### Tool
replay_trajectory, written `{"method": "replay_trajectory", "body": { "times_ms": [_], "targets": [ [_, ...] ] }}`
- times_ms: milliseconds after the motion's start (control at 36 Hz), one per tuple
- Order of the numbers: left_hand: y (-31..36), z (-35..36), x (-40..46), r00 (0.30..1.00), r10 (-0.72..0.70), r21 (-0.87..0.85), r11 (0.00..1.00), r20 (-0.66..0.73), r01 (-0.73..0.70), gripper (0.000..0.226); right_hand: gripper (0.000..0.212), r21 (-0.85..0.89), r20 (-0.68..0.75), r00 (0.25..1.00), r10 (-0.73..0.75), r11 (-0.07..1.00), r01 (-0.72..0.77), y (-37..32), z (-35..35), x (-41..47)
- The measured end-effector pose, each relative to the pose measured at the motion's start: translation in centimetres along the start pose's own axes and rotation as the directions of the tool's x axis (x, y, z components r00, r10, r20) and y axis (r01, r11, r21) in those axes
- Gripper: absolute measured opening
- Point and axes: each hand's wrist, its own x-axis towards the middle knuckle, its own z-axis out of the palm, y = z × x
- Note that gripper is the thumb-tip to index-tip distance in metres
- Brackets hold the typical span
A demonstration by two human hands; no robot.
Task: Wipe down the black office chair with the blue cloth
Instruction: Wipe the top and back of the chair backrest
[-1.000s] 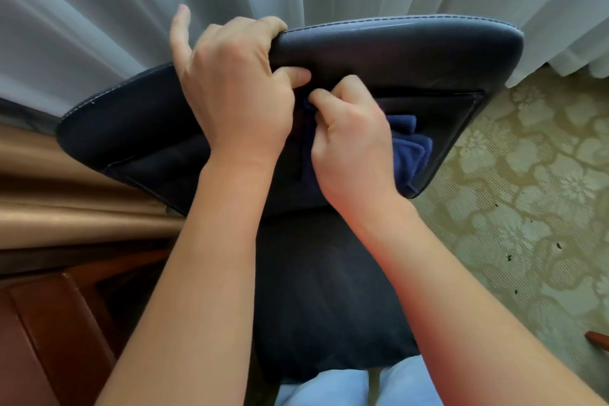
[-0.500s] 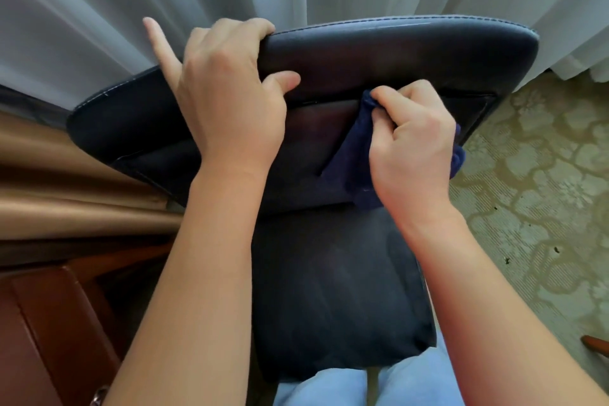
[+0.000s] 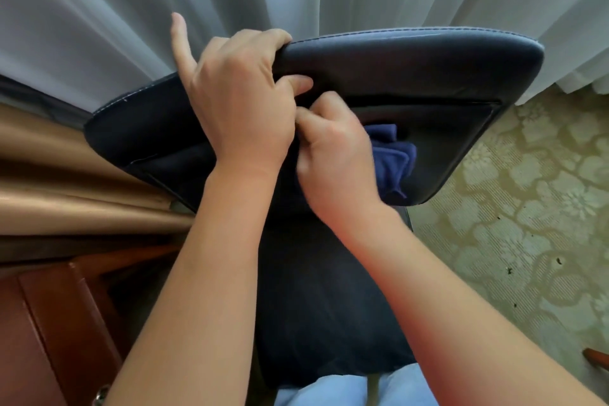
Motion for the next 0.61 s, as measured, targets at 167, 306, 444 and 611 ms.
{"method": "replay_trajectory", "body": {
  "times_ms": [167,306,444,611],
  "targets": [
    [-0.5,-1.0,-0.2,0.996,0.059,-0.037,0.998,0.061,-0.057,0.041,0.016,0.088,-0.078,0.997,0.02,0.996,-0.013,0.1,-1.1,-0.8],
    [-2.4,-2.1,-1.1,0.998,-0.021,-0.005,1.0,0.067,0.021,0.052,0.015,0.087,-0.259,0.958,0.12,0.991,-0.1,2.5,-3.9,-0.9],
    [-4.4,-2.6,-1.7,0.987,-0.144,0.033,0.989,0.074,0.142,0.056,0.016,0.026,-0.235,0.964,0.121,0.993,-0.118,3.4,-3.5,-1.0],
    [-4.2,-2.1,-1.5,0.985,-0.168,0.019,0.986,0.034,0.167,0.042,0.017,0.02,-0.222,0.97,0.1,0.995,-0.098,2.4,-2.3,-1.1]
  ]
}}
